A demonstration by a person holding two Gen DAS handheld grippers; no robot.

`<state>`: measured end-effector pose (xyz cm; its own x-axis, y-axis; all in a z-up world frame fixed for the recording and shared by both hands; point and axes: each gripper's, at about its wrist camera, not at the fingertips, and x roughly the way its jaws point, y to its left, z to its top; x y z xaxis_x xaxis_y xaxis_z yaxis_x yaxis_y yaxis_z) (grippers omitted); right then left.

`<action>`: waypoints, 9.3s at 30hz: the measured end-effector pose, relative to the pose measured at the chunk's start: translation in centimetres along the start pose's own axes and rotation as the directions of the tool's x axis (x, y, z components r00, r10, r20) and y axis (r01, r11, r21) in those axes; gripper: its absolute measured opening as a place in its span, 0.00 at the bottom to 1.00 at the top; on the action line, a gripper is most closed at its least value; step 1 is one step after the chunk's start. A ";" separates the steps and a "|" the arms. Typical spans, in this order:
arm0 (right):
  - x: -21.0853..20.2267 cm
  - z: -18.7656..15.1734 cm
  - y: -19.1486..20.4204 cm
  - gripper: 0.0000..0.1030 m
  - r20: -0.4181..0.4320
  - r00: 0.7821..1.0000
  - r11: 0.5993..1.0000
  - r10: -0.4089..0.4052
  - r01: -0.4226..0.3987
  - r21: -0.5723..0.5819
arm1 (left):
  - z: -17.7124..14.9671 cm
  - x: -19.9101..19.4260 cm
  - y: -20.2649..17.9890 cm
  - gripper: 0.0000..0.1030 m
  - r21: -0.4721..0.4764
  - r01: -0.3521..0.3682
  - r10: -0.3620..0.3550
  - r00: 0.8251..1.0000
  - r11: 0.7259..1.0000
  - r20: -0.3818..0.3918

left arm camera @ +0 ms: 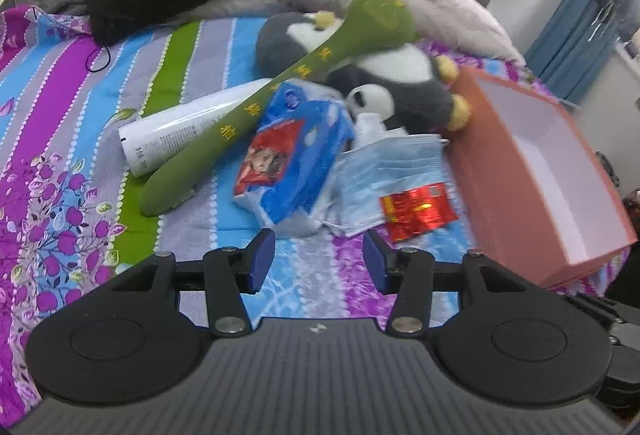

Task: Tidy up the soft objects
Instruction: 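Move both grippers back toward the remaining items on the bed, then grasp the blue snack bag with the left gripper while the right grasps the red candy packet, then carry the blue bag and red candy packet over the orange box with both grippers, then open both grippers to drop the blue bag and red packet into the box, then move both grippers back from the box toward the items on the bed, then close the right gripper on the blue face mask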

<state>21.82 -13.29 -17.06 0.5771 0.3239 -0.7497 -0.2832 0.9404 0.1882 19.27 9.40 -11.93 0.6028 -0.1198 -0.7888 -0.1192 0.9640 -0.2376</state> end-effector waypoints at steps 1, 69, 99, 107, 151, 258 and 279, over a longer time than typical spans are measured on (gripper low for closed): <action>0.7 0.2 -0.1 0.52 -0.006 1.000 1.000 0.002 -0.002 0.001 | 0.3 0.7 0.2 0.53 0.003 -0.005 0.005 1.000 1.000 -0.005; 0.0 -4.8 0.8 0.43 -0.058 0.998 0.987 0.001 -0.011 -0.163 | -9.8 -1.8 0.5 0.06 -0.105 -0.050 0.051 0.999 0.993 0.004; -1.7 -6.3 -0.5 0.43 -0.054 0.998 0.989 -0.010 0.001 -0.150 | -10.4 1.2 -1.7 0.07 0.030 -0.119 0.122 0.988 0.992 -0.095; -4.6 -4.5 -0.9 0.43 0.015 1.000 0.991 0.004 -0.002 -0.130 | -8.9 -2.5 -3.7 0.06 0.031 -0.069 0.070 0.997 0.997 -0.027; -4.9 11.6 -21.1 0.44 0.053 0.955 0.952 -0.293 0.286 0.106 | 9.9 7.4 -27.7 0.06 0.235 0.210 -0.178 0.973 0.949 -0.151; -0.5 0.2 -1.5 0.64 -0.025 0.990 0.990 0.136 -0.136 0.025 | -1.1 -1.4 -1.2 0.27 -0.039 0.042 -0.039 0.996 0.998 0.078; 13.9 2.8 -4.9 0.52 -0.119 0.963 0.906 0.242 -0.180 0.383 | 3.5 14.7 4.8 0.27 -0.157 0.056 -0.064 0.997 0.986 -0.042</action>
<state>33.35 -13.07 -26.58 0.3961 0.5270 -0.7519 -0.0673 0.8334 0.5486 30.33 13.12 -22.68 0.5757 -0.1909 -0.7951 -0.2074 0.9065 -0.3678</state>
